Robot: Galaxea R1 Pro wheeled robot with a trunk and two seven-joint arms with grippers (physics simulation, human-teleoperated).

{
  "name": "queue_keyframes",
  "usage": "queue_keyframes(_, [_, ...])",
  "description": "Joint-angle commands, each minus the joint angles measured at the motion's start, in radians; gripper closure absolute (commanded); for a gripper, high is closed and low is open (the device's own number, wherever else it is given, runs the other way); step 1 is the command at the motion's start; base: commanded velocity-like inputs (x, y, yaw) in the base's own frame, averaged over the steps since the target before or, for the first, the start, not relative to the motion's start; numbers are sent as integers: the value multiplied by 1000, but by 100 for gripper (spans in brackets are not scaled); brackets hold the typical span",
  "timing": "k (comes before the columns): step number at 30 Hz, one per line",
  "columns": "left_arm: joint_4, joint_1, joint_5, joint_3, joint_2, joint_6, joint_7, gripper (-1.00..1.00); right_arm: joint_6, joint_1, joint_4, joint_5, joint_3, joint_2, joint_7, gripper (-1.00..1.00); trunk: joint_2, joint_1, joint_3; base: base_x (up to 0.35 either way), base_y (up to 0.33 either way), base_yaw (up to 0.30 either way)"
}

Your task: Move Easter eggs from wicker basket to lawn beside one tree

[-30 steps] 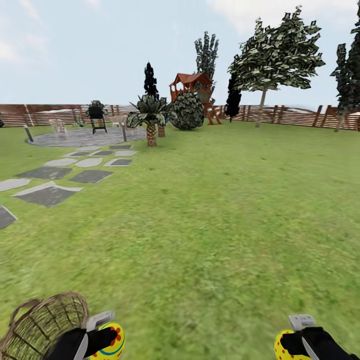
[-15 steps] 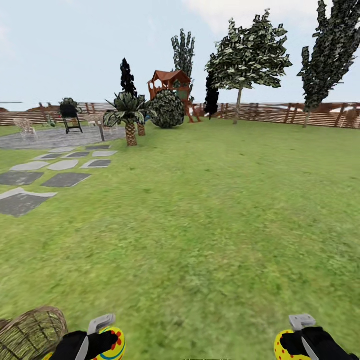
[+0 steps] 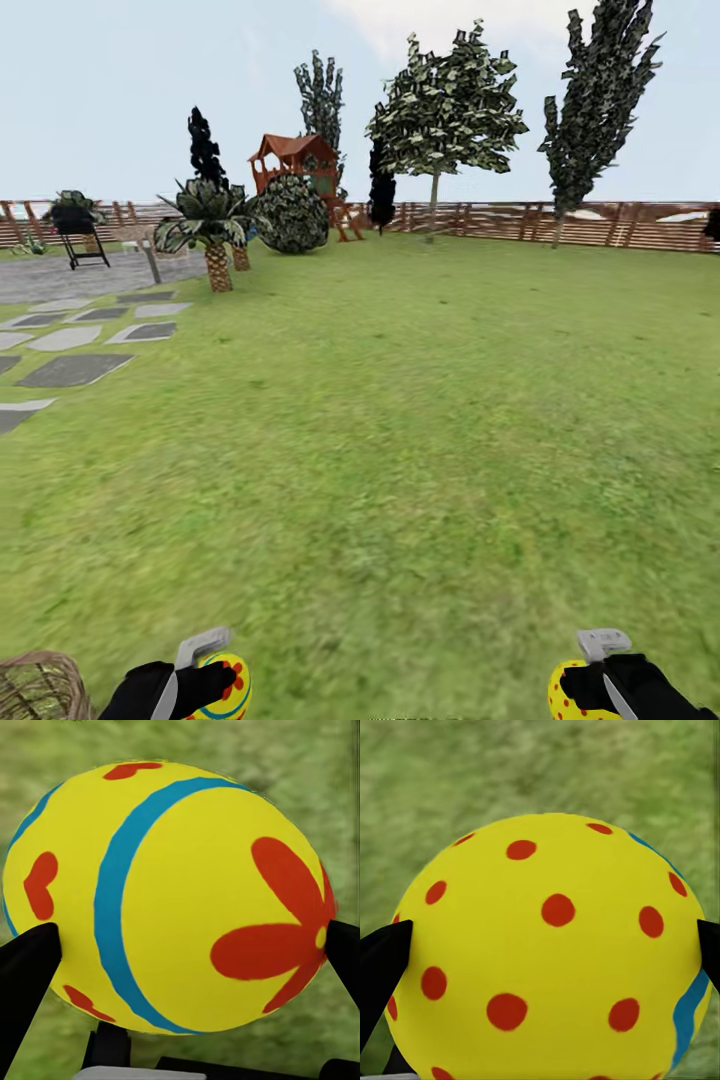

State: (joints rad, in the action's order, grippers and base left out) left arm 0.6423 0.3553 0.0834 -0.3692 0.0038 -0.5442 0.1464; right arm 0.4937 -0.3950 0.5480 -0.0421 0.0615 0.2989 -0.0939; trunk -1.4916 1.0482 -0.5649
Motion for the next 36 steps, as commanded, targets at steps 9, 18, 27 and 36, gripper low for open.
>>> queue_keyframes(9, [1,0,9,-5,-1,-5,8,100,5,-1,1,-4,6,0,1,100,-1,0,-7,0,0,-261])
queue_keyframes(18, [-6,0,9,-4,-1,-5,8,100,5,-1,1,-4,6,-1,1,100,-1,0,-14,0,0,-261])
queue_keyframes(27, [-6,0,7,-5,0,-5,8,100,5,-1,1,-4,6,-1,1,100,-1,0,-20,0,0,-261])
queue_keyframes(36, [-6,0,9,-5,-1,-4,8,100,5,-1,0,-4,6,-1,2,100,-1,0,-26,0,0,-261])
